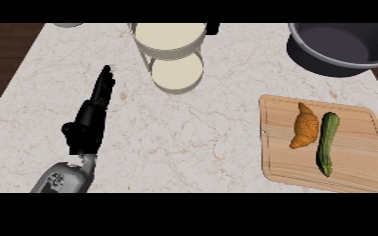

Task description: Pick the squash from the cutting board and place it in the tiered basket

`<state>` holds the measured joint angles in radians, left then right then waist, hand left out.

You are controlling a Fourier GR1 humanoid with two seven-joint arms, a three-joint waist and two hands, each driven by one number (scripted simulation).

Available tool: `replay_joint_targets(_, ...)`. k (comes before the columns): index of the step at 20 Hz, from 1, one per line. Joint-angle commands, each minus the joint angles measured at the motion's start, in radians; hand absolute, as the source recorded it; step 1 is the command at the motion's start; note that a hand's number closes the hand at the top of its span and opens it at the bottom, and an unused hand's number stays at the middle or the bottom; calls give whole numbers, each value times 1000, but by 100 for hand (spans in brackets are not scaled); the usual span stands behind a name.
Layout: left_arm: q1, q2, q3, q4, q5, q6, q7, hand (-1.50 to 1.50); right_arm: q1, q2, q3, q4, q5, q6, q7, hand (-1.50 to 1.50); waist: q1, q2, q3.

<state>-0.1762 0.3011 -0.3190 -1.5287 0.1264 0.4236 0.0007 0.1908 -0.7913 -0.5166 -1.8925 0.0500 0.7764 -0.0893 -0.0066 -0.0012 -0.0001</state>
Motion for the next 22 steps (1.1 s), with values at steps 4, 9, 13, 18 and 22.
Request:
replay_joint_targets(4, 32, -45, 17, 19, -37, -40, -31, 0, 1, 70, 65, -45, 159, 31, 19, -150, 5, 1, 0)
replay_joint_targets(9, 59, -30, 48, -26, -54, -62, -22, 0, 18, 79, 68, -29, 239, 67, 33, -150, 7, 0, 0)
replay_joint_targets(13, 4, -79, 70, 27, -82, -64, 2, 0, -56, 101, 100, -56, 255, 116, 125, -150, 7, 1, 0)
replay_joint_targets(18, 8, -86, 85, -2, -100, -88, 32, 0, 39, 101, 78, -2, 456, 28, -93, -150, 3, 0, 1)
replay_joint_targets(22, 7, -112, 113, 48, -110, -102, -17, 0, 43, 144, 109, -69, 511, 29, -41, -150, 1, 1, 0)
